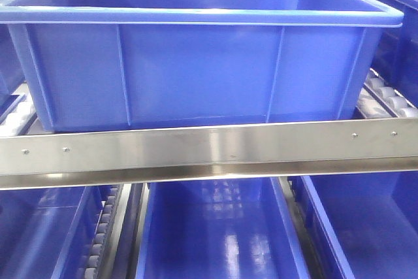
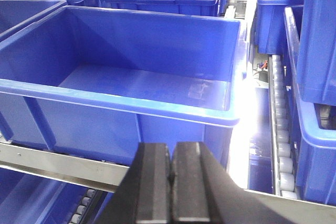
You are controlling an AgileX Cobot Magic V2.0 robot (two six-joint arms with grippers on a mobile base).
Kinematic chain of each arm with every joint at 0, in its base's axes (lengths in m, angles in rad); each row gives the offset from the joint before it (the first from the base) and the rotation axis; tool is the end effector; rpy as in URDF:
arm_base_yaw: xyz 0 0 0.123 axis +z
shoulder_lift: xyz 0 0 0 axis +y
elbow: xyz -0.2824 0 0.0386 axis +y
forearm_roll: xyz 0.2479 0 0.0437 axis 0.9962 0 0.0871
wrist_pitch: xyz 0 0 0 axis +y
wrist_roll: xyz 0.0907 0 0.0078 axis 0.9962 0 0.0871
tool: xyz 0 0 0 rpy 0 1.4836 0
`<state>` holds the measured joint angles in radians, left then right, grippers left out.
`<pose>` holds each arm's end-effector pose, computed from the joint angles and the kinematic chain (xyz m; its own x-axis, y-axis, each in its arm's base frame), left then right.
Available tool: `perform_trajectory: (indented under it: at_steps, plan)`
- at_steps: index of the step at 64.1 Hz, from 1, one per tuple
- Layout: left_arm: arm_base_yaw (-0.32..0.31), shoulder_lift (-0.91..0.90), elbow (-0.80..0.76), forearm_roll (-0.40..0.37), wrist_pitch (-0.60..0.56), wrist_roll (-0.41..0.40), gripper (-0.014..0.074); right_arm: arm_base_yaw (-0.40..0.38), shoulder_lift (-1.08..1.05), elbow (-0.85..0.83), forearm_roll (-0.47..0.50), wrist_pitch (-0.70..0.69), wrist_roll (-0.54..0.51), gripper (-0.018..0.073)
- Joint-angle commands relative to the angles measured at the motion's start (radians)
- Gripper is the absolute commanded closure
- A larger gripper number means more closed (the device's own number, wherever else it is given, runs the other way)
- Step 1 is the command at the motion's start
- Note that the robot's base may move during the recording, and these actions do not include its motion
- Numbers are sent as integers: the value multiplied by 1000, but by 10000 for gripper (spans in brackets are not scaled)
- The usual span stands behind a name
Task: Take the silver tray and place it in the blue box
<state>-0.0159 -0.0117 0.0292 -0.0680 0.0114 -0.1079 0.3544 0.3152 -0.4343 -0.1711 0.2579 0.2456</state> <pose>0.0567 -0.0010 0.2028 0.0545 -0.1759 -0.9829 0.0266 0.9843 -0.1746 0.0720 0.0224 0.3156 -0.0693 0.0595 -0.9958 -0.3014 0.9503 0.0778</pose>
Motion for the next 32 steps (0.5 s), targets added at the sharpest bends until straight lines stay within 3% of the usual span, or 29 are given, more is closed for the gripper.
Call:
perform_trajectory:
  at_steps: [1,11,32]
  plan:
    - [1,-18,-3,-6,-97,0,691,-2,6,-26,-18,-92,-11,506]
    - [1,-18,-3,-6,-97,0,691,-37,10,-7,-19,-85,-23,506]
    - [1,-18,-3,-6,-97,0,692,-374,-153,223,14,-156,-49,506]
